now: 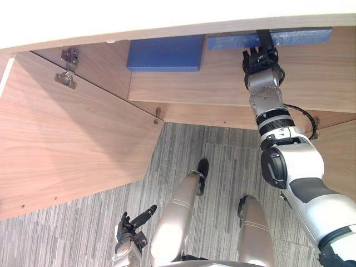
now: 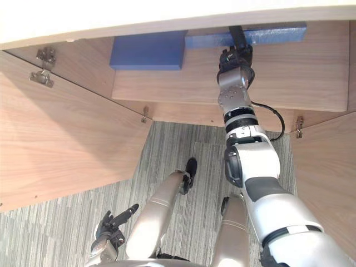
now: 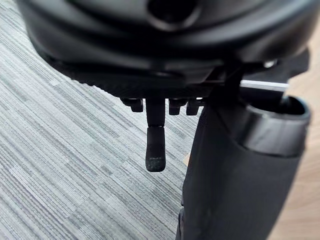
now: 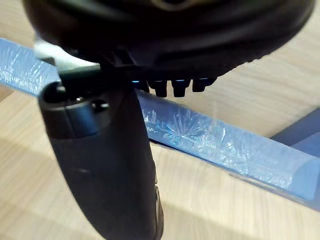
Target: Walk over to the cabinet, pick up the folder, carry it to the office cabinet, place the folder inside the office cabinet, then close the office cabinet door
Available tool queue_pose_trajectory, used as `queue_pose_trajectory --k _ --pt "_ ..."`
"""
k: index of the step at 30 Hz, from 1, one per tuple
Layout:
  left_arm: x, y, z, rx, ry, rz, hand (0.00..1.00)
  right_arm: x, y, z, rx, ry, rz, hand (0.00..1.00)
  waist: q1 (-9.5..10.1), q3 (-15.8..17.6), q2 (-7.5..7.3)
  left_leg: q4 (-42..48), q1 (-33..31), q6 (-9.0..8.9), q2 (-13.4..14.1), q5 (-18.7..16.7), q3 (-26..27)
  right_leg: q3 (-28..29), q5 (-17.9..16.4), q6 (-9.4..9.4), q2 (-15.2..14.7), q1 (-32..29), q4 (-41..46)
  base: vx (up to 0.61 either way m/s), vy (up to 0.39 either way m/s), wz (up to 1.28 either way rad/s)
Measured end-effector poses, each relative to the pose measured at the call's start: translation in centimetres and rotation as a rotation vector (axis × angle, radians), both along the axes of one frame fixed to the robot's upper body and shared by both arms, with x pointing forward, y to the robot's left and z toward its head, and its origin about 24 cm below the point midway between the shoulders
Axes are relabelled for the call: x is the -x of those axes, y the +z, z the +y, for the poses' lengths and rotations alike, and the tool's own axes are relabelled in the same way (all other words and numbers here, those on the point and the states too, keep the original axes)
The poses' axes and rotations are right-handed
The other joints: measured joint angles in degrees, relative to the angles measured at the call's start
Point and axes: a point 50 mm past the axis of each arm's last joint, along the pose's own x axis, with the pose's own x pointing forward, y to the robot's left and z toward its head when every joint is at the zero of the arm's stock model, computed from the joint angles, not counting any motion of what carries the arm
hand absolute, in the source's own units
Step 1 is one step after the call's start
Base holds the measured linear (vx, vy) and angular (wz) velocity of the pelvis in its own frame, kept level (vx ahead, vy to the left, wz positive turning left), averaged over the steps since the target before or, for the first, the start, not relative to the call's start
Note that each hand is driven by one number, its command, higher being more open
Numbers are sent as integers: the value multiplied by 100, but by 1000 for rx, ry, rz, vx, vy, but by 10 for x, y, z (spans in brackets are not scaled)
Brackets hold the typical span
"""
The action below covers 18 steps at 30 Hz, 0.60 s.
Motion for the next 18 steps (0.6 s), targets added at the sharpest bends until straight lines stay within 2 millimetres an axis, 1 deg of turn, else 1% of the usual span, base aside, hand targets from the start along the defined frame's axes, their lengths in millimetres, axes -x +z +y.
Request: queue_pose_trajectory --k 2,5,7,8,9,10,11,12,14,16,18 --pt "-1 1 0 -1 0 -3 100 0 0 2 96 5 12 100 -25 -7 -17 -39 27 0 20 18 2 -2 40 2 12 20 -73 24 6 -5" --pt "-1 1 0 -2 0 -4 100 -3 -13 0 331 14 93 100 -45 -15 -33 -147 194 3 47 24 12 -5 92 -7 27 199 -235 25 6 -5" --pt "0 1 1 -5 2 -6 100 -4 -21 -3 579 31 133 100 -70 -40 -85 -216 229 0 63 40 22 -1 127 -8 35 220 -317 13 6 -4" --pt "0 1 0 -1 -12 -9 100 -5 -32 -8 791 61 172 100 -77 -45 -97 -252 268 2 67 46 21 -10 144 -8 36 267 -372 0 0 0" --pt "0 1 0 2 -19 -11 100 -5 -37 -12 872 75 193 100 -76 -48 -104 -264 286 2 67 46 21 -11 147 -5 35 288 -389 0 0 0" --pt "1 0 0 3 -27 -12 100 -4 -43 -15 1006 99 201 100 -84 -59 -129 -291 311 2 68 46 21 -13 161 -7 36 320 -435 0 0 0" --pt "2 0 0 7 -35 -12 100 -4 -44 -18 1089 126 207 100 -104 -69 -150 -308 336 2 70 46 21 -17 167 -6 36 354 -472 0 0 0" --pt "2 0 0 5 -46 -10 100 -4 -46 -20 1121 139 213 100 -104 -78 -166 -314 349 2 70 46 21 -17 169 -6 36 369 -488 0 0 0" --pt "5 -1 3 -12 -83 -2 100 -2 -55 -25 1187 179 230 100 -110 -141 -290 -335 362 2 74 46 20 -26 174 -13 36 388 -532 0 0 0" --pt "5 -1 4 -16 -102 2 100 -1 -60 -28 1186 197 230 100 -101 -169 -349 -334 363 2 75 45 16 -39 176 -15 36 405 -548 0 0 0" --pt "4 0 3 -20 -135 -2 100 -1 -64 -31 1184 208 231 100 -91 -182 -378 -327 364 3 75 45 14 -44 183 -12 35 414 -555 0 0 0"
